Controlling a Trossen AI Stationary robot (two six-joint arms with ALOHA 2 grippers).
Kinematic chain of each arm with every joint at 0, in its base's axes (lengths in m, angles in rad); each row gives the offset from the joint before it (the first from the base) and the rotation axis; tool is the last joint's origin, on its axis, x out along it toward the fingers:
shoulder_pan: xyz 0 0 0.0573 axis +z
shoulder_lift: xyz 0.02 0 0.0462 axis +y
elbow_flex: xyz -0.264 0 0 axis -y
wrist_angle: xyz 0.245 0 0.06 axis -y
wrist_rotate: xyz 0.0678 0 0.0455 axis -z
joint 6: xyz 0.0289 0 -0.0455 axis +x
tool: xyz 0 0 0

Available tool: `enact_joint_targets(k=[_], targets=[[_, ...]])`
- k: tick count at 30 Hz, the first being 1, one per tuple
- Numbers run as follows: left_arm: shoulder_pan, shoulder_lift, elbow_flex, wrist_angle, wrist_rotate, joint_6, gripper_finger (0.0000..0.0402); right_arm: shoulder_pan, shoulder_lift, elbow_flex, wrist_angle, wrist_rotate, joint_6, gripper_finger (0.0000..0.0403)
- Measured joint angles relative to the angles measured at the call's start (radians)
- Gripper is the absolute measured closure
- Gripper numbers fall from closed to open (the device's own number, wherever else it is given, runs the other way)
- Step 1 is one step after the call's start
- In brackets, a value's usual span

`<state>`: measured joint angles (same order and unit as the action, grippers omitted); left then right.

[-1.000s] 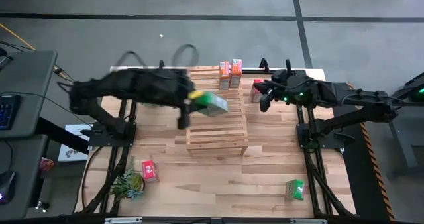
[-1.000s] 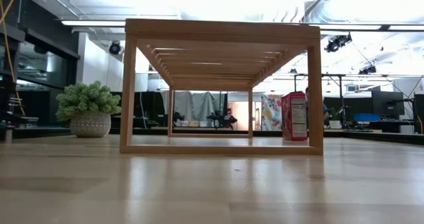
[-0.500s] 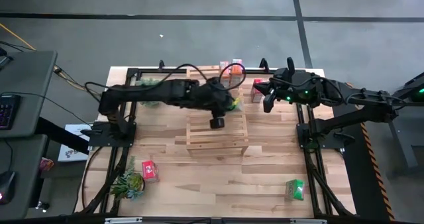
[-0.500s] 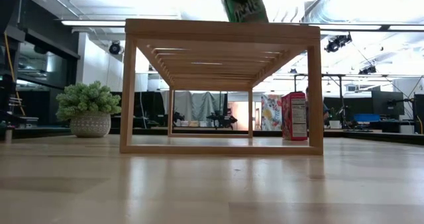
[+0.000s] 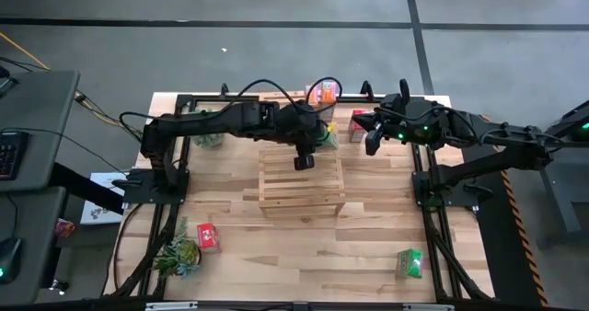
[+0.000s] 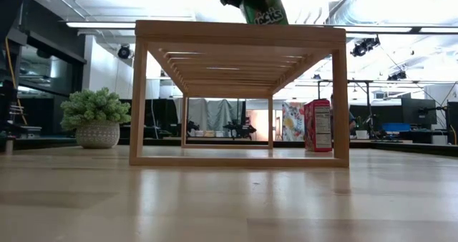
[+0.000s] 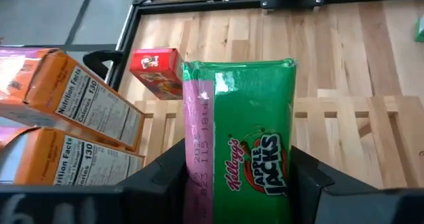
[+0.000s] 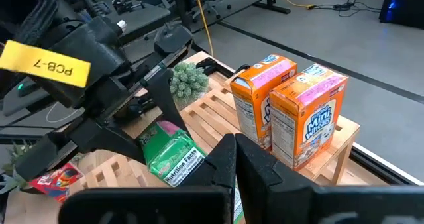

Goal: Stack cereal on shelf
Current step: Put the top green cereal box on the shelf

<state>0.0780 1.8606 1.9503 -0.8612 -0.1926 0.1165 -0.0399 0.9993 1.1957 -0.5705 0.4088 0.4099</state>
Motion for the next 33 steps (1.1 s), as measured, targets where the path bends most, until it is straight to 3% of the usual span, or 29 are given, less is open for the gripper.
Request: enact_joint_targets(k=[15, 28, 33], targets=[[0.040, 0.000, 0.000, 0.083, 0.019, 0.000, 0.0178, 0.000, 0.000, 0.000, 0.004, 0.008, 0.000, 0.0402], [0.042, -0.118, 0.000, 0.116, 0.056, 0.008, 0.0176, 0.000, 0.001, 0.002, 0.018, 0.008, -0.006, 0.0402], [0.068, -0.191, -0.025, 0.030, -0.023, -0.016, 0.0206, 0.000, 0.001, 0.002, 0.019, 0.008, 0.000, 0.0402]])
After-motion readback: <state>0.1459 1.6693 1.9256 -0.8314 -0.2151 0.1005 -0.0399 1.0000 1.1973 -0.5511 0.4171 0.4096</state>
